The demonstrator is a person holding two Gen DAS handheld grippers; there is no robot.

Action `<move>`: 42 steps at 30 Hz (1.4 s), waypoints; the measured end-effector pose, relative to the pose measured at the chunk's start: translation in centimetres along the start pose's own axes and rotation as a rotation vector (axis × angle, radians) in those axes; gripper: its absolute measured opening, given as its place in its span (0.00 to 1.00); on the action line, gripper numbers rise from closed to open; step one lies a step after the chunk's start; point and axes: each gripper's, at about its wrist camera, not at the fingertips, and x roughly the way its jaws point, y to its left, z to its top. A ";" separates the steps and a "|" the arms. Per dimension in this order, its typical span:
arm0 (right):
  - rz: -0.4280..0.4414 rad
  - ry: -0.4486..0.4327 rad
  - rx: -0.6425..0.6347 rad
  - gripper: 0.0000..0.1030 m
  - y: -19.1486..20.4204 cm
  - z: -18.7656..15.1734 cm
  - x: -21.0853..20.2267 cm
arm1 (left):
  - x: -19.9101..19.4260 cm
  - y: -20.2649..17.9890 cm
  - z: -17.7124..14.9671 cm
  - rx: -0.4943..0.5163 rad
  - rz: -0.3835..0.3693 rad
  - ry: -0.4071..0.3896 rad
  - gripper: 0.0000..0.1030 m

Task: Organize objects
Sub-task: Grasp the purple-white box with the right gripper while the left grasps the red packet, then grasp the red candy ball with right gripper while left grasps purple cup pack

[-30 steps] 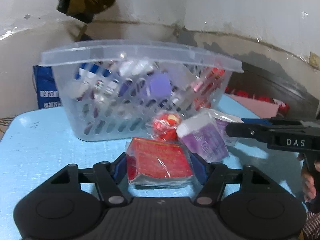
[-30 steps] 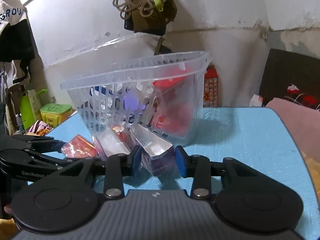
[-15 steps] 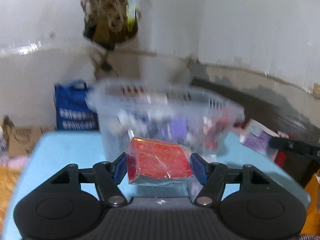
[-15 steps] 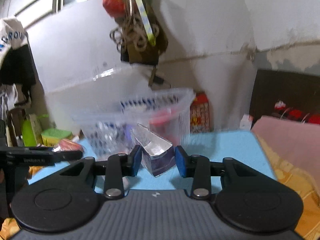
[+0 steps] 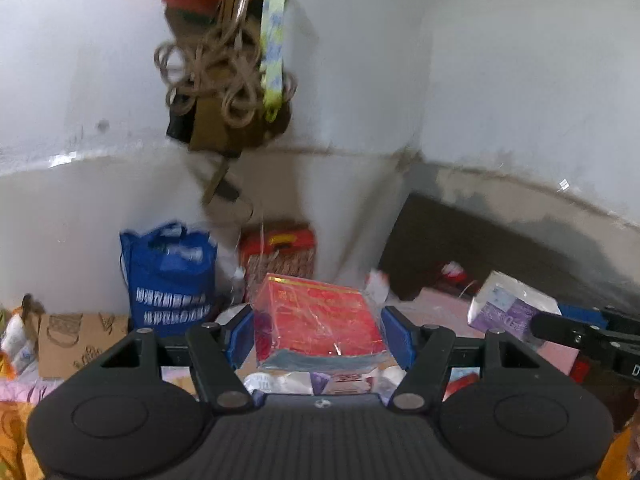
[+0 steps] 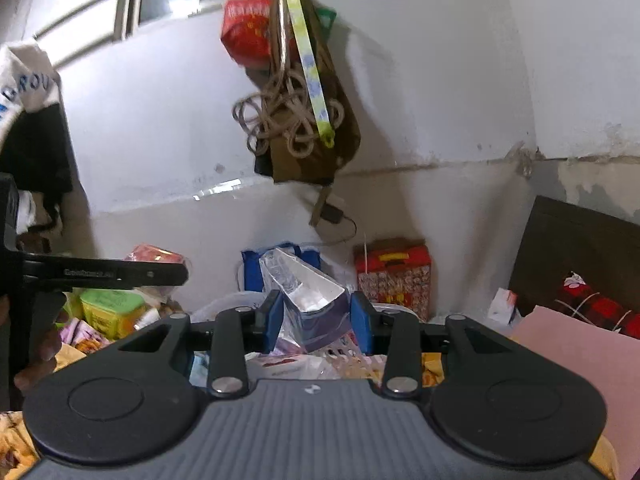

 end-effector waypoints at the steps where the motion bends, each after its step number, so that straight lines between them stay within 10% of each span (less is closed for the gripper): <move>1: 0.001 0.011 -0.002 0.41 0.0 -0.1 0.8 | 1.1 -0.1 0.0 0.006 -0.002 0.028 0.68; 3: 0.003 0.055 -0.022 0.45 0.2 -0.5 2.5 | 3.0 -0.1 -0.8 0.029 0.045 0.066 0.71; 6: -0.018 0.058 -0.010 0.79 -0.1 -1.5 3.2 | 5.3 -0.1 -2.0 0.043 0.114 0.117 0.74; 12: -0.012 0.009 0.039 1.00 -0.9 -3.4 -0.4 | 0.5 -0.4 -5.2 0.009 0.029 -0.003 0.79; 19: -0.044 0.027 0.164 1.00 -2.3 -11.0 -4.6 | -2.2 -3.2 -14.6 0.010 -0.050 0.052 0.85; 27: -0.131 0.049 0.221 1.00 -3.8 -15.3 -6.0 | 0.6 -6.8 -17.4 0.040 -0.058 0.114 0.85; 31: -0.133 0.083 0.234 1.00 -4.0 -15.5 -5.4 | 2.1 -7.6 -18.4 0.054 -0.028 0.155 0.43; 42: 0.032 0.217 0.161 0.84 1.9 -15.3 0.8 | -2.6 -0.5 -19.5 0.040 0.109 0.083 0.43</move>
